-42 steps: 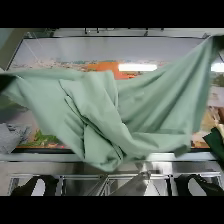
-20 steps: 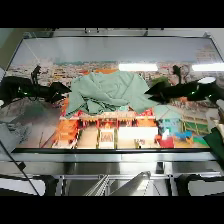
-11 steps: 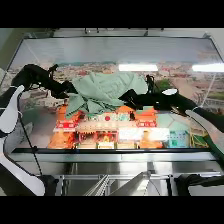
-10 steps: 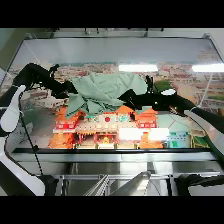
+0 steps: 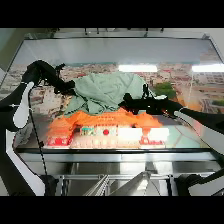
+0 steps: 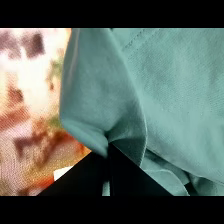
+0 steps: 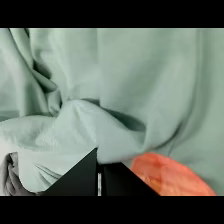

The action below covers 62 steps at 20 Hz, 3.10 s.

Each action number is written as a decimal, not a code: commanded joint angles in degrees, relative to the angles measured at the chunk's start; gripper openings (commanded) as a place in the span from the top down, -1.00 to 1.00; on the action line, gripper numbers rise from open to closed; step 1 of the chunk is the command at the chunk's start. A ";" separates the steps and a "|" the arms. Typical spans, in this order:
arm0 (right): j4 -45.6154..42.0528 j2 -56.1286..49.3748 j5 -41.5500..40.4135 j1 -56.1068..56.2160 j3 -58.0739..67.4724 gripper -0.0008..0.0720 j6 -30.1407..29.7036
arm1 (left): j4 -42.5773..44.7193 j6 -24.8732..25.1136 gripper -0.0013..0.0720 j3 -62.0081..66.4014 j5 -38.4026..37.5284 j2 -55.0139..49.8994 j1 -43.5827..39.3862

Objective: Fold the shirts.

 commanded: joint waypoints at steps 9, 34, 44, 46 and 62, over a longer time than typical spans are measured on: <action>-9.68 1.29 13.90 -17.75 8.94 0.92 -4.17 | -26.77 10.88 0.91 -2.54 18.51 5.68 5.99; -21.16 -4.26 46.47 -35.43 30.03 0.47 -0.15 | -25.07 16.15 -0.99 -76.52 -3.67 72.76 12.35; -40.09 0.87 41.64 -30.73 16.76 0.61 7.10 | -24.30 16.61 -0.99 -53.88 -3.48 44.33 19.87; -44.70 1.99 41.00 -30.75 16.76 0.61 9.16 | -24.35 16.94 -0.99 -48.65 -4.33 36.44 16.04; -49.18 3.28 44.35 -32.87 16.74 0.61 10.54 | -23.82 7.23 -0.94 -6.16 10.14 -2.95 -6.91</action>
